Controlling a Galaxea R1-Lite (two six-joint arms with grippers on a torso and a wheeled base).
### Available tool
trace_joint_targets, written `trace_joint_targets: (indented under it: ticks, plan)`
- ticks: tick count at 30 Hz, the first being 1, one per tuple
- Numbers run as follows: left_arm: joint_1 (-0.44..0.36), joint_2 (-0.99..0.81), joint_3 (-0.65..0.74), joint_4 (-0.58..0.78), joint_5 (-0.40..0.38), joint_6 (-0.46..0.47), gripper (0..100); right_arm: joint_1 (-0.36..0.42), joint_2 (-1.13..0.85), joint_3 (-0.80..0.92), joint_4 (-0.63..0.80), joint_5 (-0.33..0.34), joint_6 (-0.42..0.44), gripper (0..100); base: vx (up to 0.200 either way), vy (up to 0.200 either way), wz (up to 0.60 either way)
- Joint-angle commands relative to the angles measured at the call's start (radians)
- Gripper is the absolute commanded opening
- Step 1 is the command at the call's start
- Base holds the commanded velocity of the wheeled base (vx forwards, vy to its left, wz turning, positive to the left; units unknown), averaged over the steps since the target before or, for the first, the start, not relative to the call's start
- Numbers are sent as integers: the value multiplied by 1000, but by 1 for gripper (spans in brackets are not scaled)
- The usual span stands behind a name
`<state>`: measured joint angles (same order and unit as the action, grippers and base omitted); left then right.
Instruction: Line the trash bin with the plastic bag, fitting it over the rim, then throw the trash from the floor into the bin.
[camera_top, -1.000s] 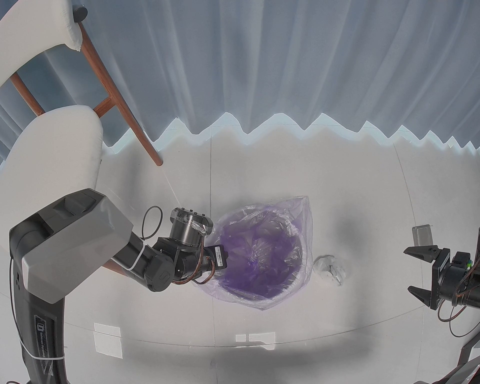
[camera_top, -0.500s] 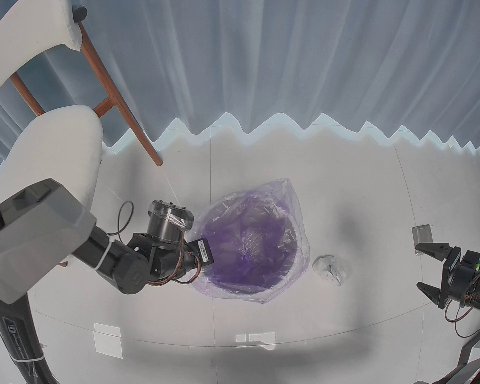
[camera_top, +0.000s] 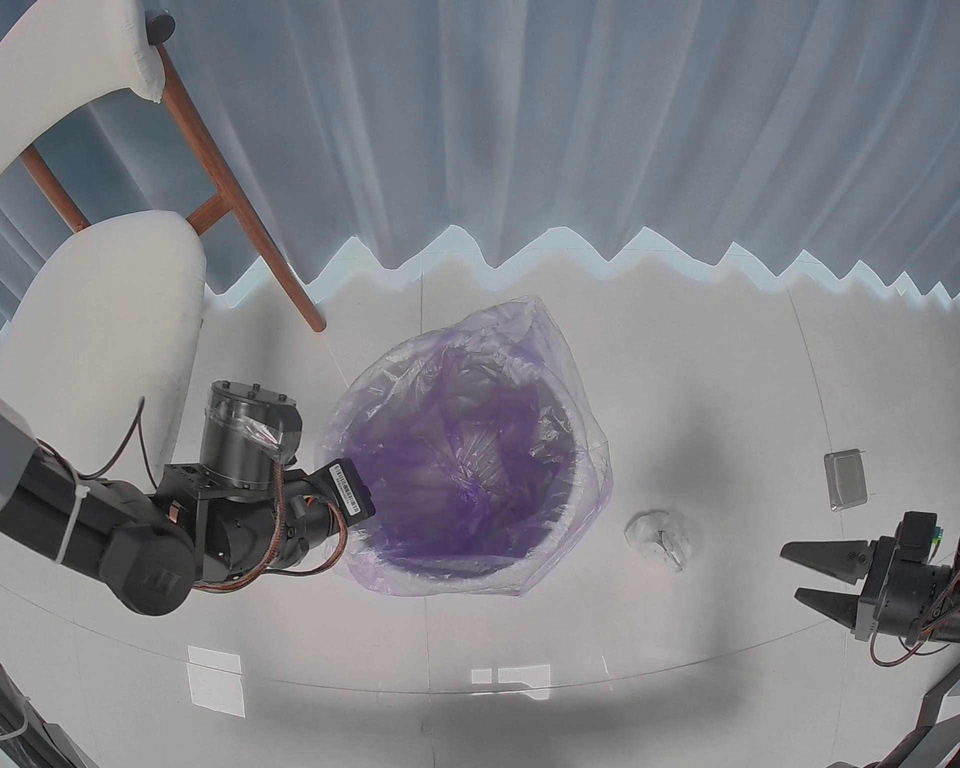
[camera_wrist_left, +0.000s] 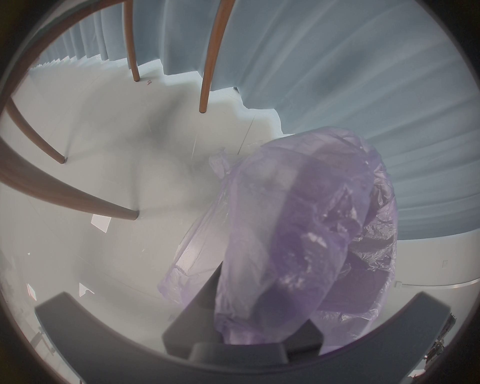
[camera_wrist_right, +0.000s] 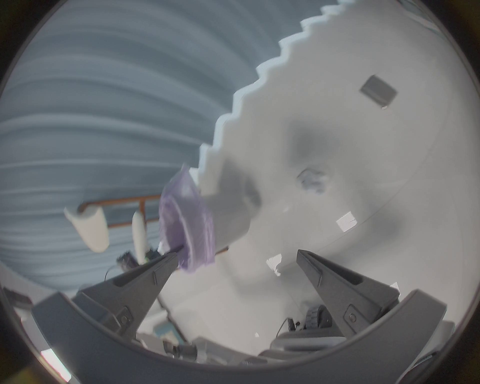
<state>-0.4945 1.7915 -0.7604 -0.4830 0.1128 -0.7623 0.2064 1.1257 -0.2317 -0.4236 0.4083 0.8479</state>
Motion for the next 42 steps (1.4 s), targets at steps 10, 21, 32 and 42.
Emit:
trace_joint_targets:
  ticks: [10, 21, 32, 42]
  plan:
    - [-3, -76, 30, -3, 2, 0, 0, 171, 327, -238, -18, 37, -70, 100, 0, 0, 0]
    - [-3, -70, 13, -9, 2, 3, 0, 278, 514, -353, -17, -51, -185, 100, 0, 0, 0]
    - [-3, -69, 12, -9, 2, 5, 0, 295, 623, -474, -18, -89, -188, 100, 0, 0, 0]
    - [-7, -70, 12, -8, 2, 6, 0, 304, 655, -520, -18, -89, -185, 100, 0, 0, 0]
